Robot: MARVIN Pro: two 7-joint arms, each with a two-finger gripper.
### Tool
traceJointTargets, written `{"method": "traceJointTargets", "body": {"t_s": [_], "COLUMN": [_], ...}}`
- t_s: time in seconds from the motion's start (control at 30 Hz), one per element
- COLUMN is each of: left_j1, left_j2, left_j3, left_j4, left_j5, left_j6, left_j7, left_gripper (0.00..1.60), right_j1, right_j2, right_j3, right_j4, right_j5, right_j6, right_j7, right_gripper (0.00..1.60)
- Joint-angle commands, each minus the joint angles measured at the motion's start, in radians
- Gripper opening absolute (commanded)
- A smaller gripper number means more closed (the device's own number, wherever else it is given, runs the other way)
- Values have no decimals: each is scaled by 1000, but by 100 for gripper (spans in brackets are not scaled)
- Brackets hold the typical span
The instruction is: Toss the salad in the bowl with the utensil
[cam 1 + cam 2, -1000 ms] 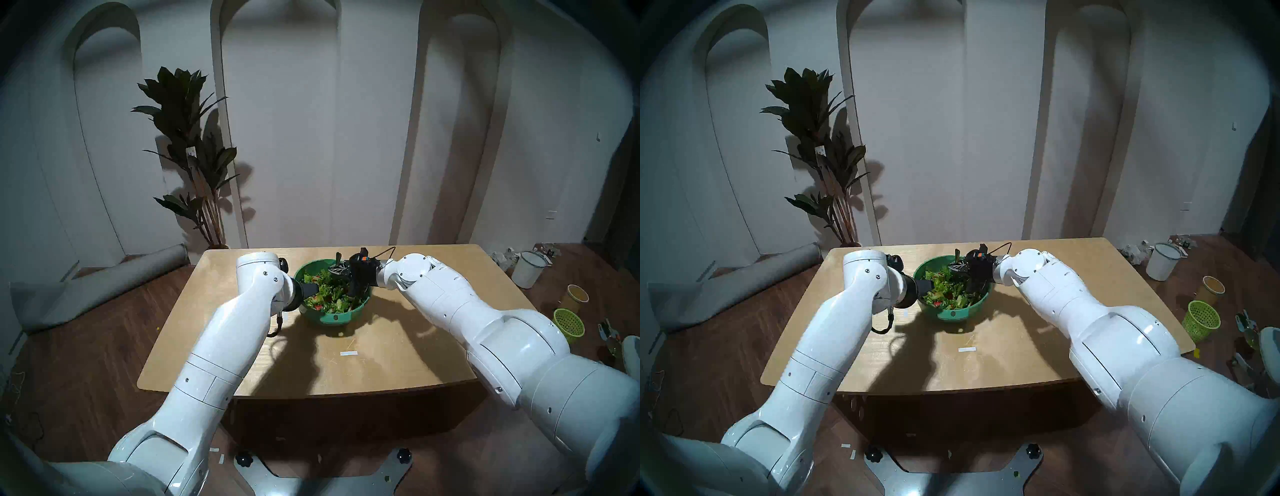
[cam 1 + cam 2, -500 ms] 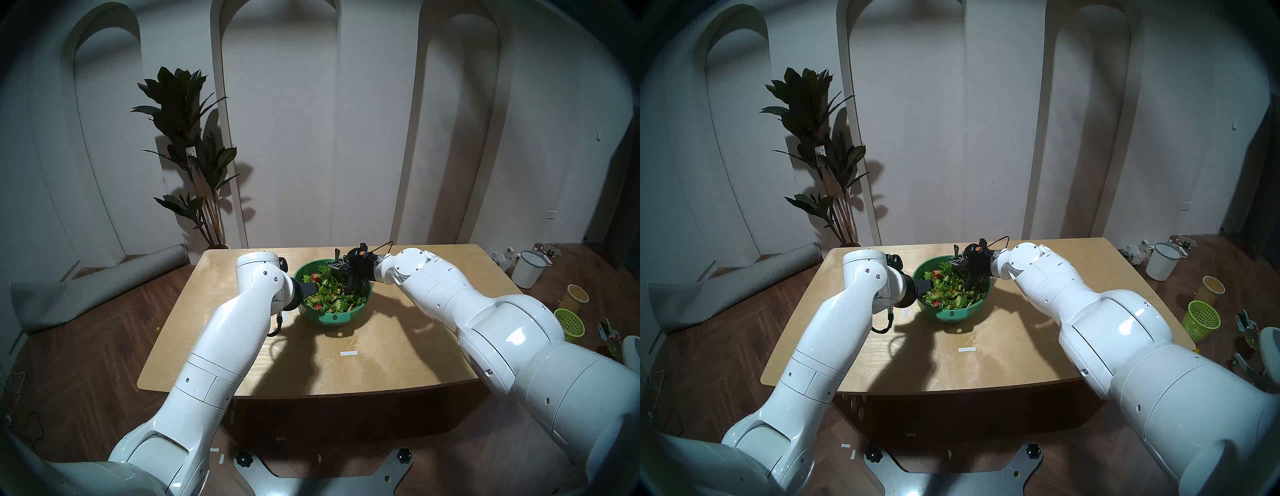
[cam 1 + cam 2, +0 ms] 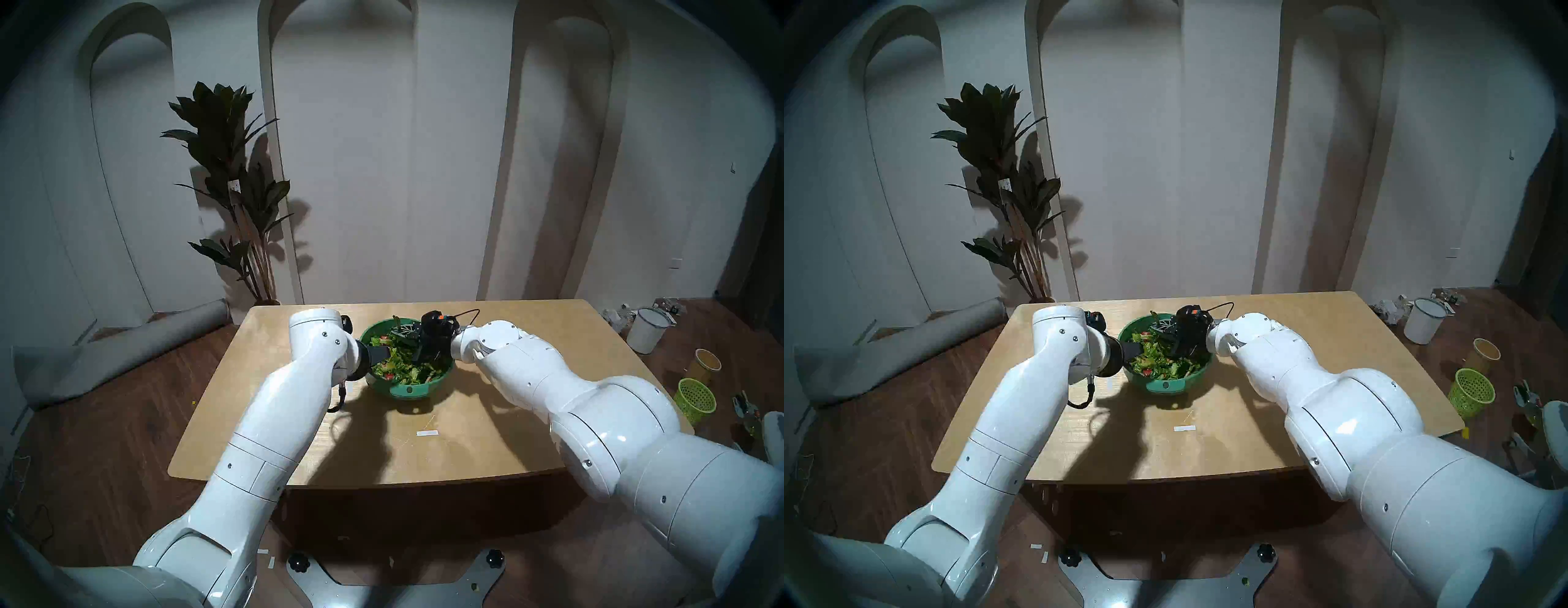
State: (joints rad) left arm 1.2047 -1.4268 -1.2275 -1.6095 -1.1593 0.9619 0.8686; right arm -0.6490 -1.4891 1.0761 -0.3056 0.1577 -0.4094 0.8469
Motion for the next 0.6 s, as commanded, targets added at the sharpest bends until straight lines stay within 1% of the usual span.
{"method": "traceJointTargets", "body": {"t_s": [0.0, 0.03, 0.07, 0.13, 0.37, 0.57], "left_j1": [-25, -25, -24, -24, -22, -21], "left_j2": [0, 1, 1, 1, 1, -1], "left_j3": [-1, -1, -1, -1, -1, -2], "left_j4": [-24, -23, -22, -22, -19, -19], "left_j5": [10, 12, 15, 17, 27, 34], "left_j6": [-2, -2, -2, -2, -2, -2], "left_j7": [66, 60, 53, 51, 37, 34], "left_gripper": [0, 0, 0, 0, 0, 0], "right_j1": [-32, -35, -40, -42, -67, -97], "right_j2": [-10, -8, -2, 1, 15, 7], "right_j3": [90, 103, 130, 138, 233, 297], "right_j4": [-26, -22, -26, -28, -23, -34], "right_j5": [113, 127, 157, 164, 256, 322], "right_j6": [94, 106, 137, 144, 234, 303], "right_j7": [70, 68, 82, 84, 79, 102], "right_gripper": [0, 0, 0, 0, 0, 0]}}
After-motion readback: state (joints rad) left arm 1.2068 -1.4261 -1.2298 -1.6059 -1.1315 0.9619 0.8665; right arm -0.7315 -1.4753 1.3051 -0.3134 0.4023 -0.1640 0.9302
